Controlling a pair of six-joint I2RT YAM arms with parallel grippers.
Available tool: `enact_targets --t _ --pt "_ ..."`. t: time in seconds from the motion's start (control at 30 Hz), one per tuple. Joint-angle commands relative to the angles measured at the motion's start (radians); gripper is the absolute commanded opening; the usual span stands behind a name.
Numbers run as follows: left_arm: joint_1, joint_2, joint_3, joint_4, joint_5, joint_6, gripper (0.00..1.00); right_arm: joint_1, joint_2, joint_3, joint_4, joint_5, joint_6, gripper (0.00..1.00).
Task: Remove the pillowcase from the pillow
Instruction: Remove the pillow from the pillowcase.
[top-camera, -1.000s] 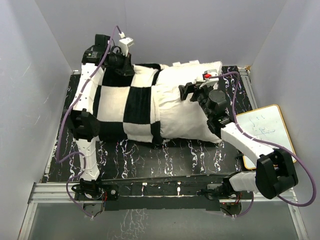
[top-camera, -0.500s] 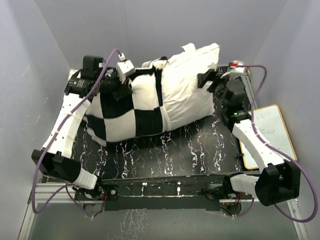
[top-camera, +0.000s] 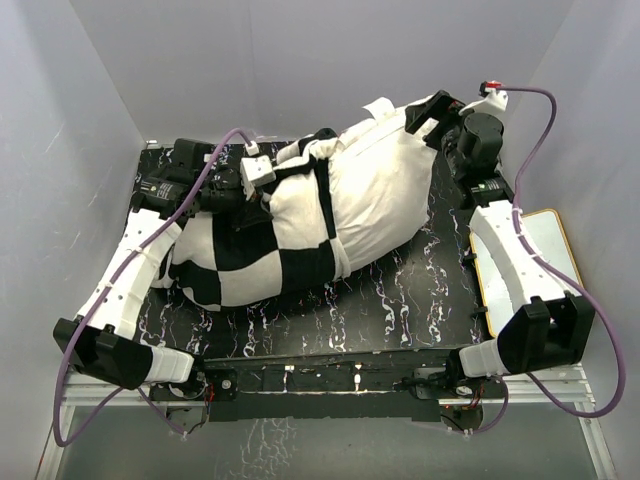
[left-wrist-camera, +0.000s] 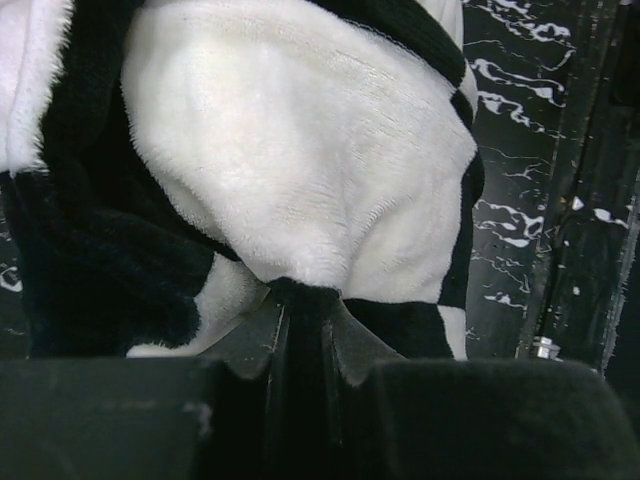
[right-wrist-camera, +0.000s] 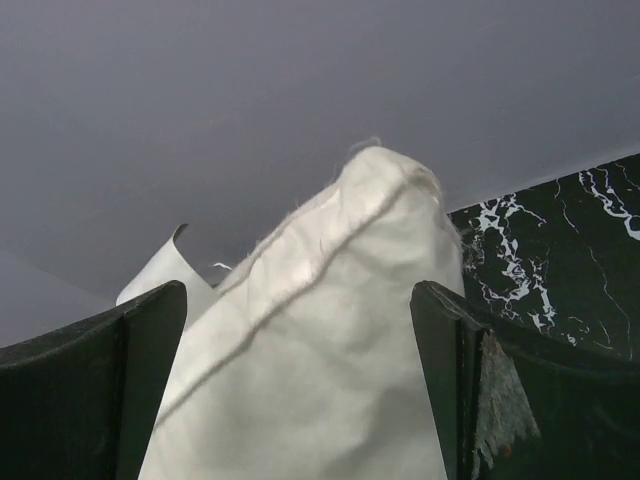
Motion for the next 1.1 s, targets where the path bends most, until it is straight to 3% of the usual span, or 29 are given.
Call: enact_targets --t 0.0,0.13,0.33,0.4,0.53,0.7,0.83,1.07 --pt "-0.046 -0.011 -0.055 -0.159 0.125 0.011 0.0 0.001 0.051 0.14 -0.101 0.034 0.007 0.98" --pt "-0.051 -0.007 -0.073 -0.19 0.125 0.031 0.0 0.0 0.076 0.134 -0.138 0.126 -0.041 0.98" --pt "-0.059 -0.011 -0.081 -0.235 0.109 0.066 0.0 -0.009 0.163 0.166 -0.21 0.137 -0.098 0.98" --pt "-0.06 -0.019 -0.089 -0.241 0.1 0.078 0.0 -0.014 0.177 0.15 -0.186 0.034 -0.077 0.98" --pt "-0.067 -0.014 -0.086 -0.237 0.08 0.089 0.0 -0.041 0.185 0.036 0.021 -0.447 0.006 0.98" --pt "-0.069 -0.006 -0.073 -0.204 0.049 0.086 0.0 -0.032 0.143 -0.117 0.23 -0.782 0.09 0.98" --pt "-0.07 0.012 -0.059 -0.179 0.036 0.069 0.0 -0.023 0.065 -0.27 0.309 -0.939 0.051 0.98" --pt "-0.088 0.056 -0.034 -0.145 -0.012 0.043 0.0 -0.014 -0.101 -0.439 0.179 -1.014 -0.16 0.98"
